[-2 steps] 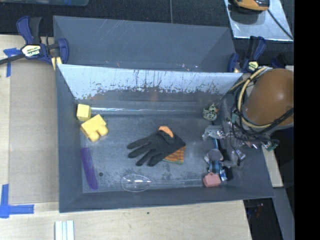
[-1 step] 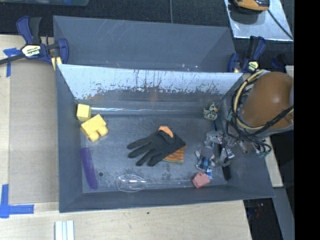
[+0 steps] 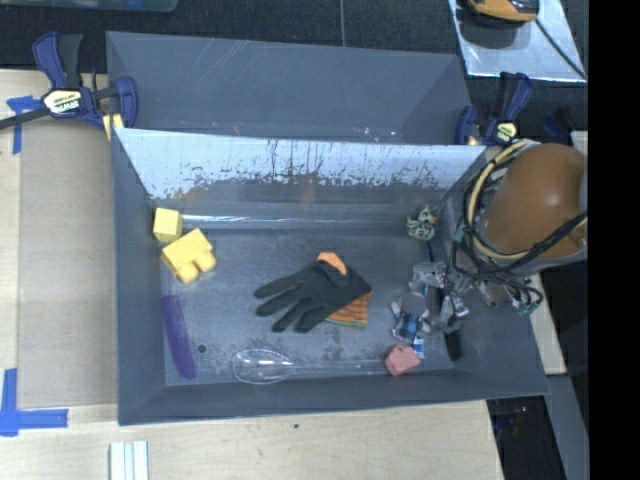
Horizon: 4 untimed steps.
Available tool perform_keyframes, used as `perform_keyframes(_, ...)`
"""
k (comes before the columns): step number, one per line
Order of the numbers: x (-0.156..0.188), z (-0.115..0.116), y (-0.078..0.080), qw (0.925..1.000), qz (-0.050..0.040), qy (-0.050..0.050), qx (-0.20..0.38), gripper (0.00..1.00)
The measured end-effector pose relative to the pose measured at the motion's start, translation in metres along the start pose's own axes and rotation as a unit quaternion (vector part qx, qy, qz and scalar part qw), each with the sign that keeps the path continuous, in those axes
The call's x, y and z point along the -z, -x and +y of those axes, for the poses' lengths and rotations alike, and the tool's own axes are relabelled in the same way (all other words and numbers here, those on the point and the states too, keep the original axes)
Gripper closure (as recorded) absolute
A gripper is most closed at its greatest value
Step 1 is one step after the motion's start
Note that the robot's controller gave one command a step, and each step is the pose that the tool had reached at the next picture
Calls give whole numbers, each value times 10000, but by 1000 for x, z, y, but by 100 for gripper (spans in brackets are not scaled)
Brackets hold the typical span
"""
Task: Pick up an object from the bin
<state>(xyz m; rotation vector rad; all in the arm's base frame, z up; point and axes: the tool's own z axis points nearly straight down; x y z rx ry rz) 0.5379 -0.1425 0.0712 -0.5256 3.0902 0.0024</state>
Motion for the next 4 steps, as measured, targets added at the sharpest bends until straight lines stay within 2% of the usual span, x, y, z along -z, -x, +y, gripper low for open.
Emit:
perform_keyframes(1,1,1,1,10000,-11,5,10,100)
perform_keyframes(4,90,3,4,10000,-51,2,20,100)
